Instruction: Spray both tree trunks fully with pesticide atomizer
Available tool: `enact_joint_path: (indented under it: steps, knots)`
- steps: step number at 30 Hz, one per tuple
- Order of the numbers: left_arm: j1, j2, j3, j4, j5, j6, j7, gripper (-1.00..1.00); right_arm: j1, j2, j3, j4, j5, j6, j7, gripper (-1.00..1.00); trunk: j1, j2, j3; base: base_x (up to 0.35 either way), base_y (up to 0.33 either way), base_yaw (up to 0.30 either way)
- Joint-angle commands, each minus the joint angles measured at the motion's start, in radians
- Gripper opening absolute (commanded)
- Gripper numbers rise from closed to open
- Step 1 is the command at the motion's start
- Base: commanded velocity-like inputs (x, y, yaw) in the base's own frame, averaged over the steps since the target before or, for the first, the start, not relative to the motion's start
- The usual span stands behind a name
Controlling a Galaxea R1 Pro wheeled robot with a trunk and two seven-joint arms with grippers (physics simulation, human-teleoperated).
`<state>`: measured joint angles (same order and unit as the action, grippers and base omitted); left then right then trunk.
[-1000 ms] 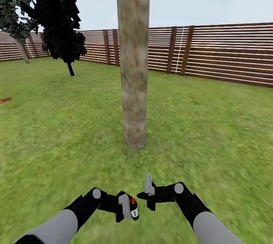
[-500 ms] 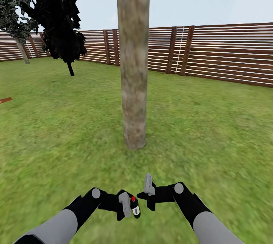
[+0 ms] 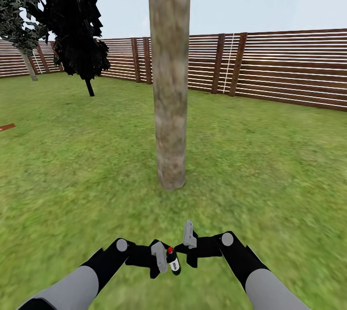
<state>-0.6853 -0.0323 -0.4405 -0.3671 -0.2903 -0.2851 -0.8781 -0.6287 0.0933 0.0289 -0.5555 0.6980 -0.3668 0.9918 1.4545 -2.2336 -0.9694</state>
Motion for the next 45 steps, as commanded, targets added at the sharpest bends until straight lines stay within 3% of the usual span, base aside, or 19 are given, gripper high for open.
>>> enact_joint_path:
  steps: [1, 11, 14, 18, 21, 22, 23, 24, 25, 27, 29, 31, 33, 36, 38, 39, 41, 42, 45]
  knots:
    - [0.000, 0.000, 0.001, -0.001, -0.002, -0.005, -0.001, -1.00, 0.000, 0.000, -0.001, -0.001, 0.008, -0.004, 0.001, -1.00, 0.000, 0.000, -0.001, 0.000, 0.000, 0.000]
    - [0.000, 0.000, 0.000, 0.000, 0.003, -0.006, -0.001, -1.00, 0.000, 0.000, -0.001, -0.001, 0.008, -0.004, 0.001, -1.00, 0.000, 0.000, -0.001, 0.000, 0.000, 0.000]
    - [0.001, 0.014, -0.002, 0.012, 0.001, -0.006, -0.001, -1.00, 0.000, 0.000, 0.000, -0.001, 0.008, -0.004, 0.001, -1.00, 0.000, 0.000, -0.001, 0.000, 0.000, 0.000]
    - [0.000, 0.084, -0.005, 0.066, -0.008, -0.021, 0.000, -1.00, 0.000, 0.000, -0.001, -0.001, 0.008, -0.005, 0.001, -1.00, 0.000, 0.000, -0.001, 0.000, 0.000, 0.000]
    - [0.000, 0.187, -0.006, 0.073, -0.008, -0.035, 0.001, -1.00, 0.000, 0.000, 0.000, -0.001, 0.008, -0.006, 0.001, -1.00, 0.000, 0.000, -0.001, 0.000, 0.000, 0.000]
    - [0.000, 0.230, -0.006, 0.074, -0.007, -0.038, 0.001, -1.00, 0.000, -0.001, 0.000, -0.001, 0.007, -0.006, 0.001, 1.00, 0.000, 0.000, -0.001, 0.000, 0.000, 0.000]
    - [0.000, 0.253, -0.006, 0.074, -0.006, -0.039, 0.001, -1.00, 0.000, -0.002, -0.001, 0.000, 0.007, -0.006, 0.002, 1.00, 0.000, 0.000, -0.001, 0.000, 0.000, 0.000]
    - [0.000, 0.300, -0.003, 0.076, -0.001, -0.040, 0.003, -1.00, 0.000, -0.005, -0.001, 0.003, 0.007, -0.006, 0.002, 1.00, 0.000, 0.000, -0.001, 0.000, 0.000, 0.000]
    - [0.000, 0.316, -0.001, 0.077, 0.001, -0.038, 0.005, -1.00, 0.000, -0.007, -0.002, 0.004, 0.008, -0.006, 0.001, 1.00, 0.000, 0.000, -0.001, 0.000, 0.000, 0.000]
    - [0.000, 0.327, 0.003, 0.095, 0.014, -0.035, 0.021, -1.00, 0.000, -0.015, -0.003, 0.007, 0.009, -0.008, -0.007, 1.00, 0.000, 0.000, -0.001, 0.000, 0.000, 0.000]
    - [0.000, 0.329, 0.024, 0.129, 0.058, -0.033, 0.090, -1.00, 0.002, -0.050, -0.007, 0.010, 0.008, -0.010, -0.057, 1.00, 0.000, 0.000, -0.001, 0.000, 0.000, 0.000]
    - [0.000, 0.327, 0.047, 0.171, 0.117, -0.033, 0.198, -1.00, 0.005, -0.095, -0.008, 0.030, 0.006, -0.010, -0.170, 1.00, 0.000, 0.000, -0.001, 0.000, 0.000, 0.000]
    - [0.000, 0.312, 0.061, 0.246, 0.216, -0.030, 0.357, -1.00, 0.011, -0.141, -0.010, 0.134, 0.002, -0.010, -0.407, 1.00, 0.000, 0.000, -0.001, 0.000, 0.000, 0.000]
    - [0.000, 0.275, 0.066, 0.286, 0.349, -0.019, 0.576, -1.00, 0.015, -0.157, -0.011, 0.323, -0.016, -0.014, -0.771, 1.00, 0.000, 0.000, -0.001, 0.000, 0.000, 0.000]
    - [0.000, 0.243, 0.066, 0.294, 0.439, 0.007, 0.744, -1.00, 0.016, -0.153, -0.011, 0.439, -0.063, -0.032, -1.063, 1.00, 0.000, 0.000, -0.001, 0.000, 0.000, 0.000]
    - [0.000, 0.231, 0.067, 0.296, 0.467, 0.031, 0.793, -1.00, 0.016, -0.151, -0.011, 0.467, -0.087, -0.045, -1.155, 1.00, 0.000, 0.000, -0.001, 0.000, 0.000, 0.000]
    - [0.000, 0.207, 0.068, 0.297, 0.534, 0.149, 0.878, -1.00, 0.016, -0.140, -0.011, 0.505, -0.192, -0.077, -1.333, 1.00, 0.000, 0.000, -0.001, 0.000, 0.000, 0.000]
    - [0.000, 0.202, 0.070, 0.295, 0.567, 0.218, 0.894, -1.00, 0.017, -0.140, -0.012, 0.512, -0.284, -0.084, -1.370, 1.00, 0.000, 0.000, -0.001, 0.000, 0.000, 0.000]
    - [0.000, 0.193, 0.067, 0.288, 0.627, 0.334, 0.905, -1.00, 0.026, -0.142, -0.010, 0.520, -0.519, -0.090, -1.395, 1.00, 0.000, 0.000, -0.001, 0.000, 0.000, 0.000]
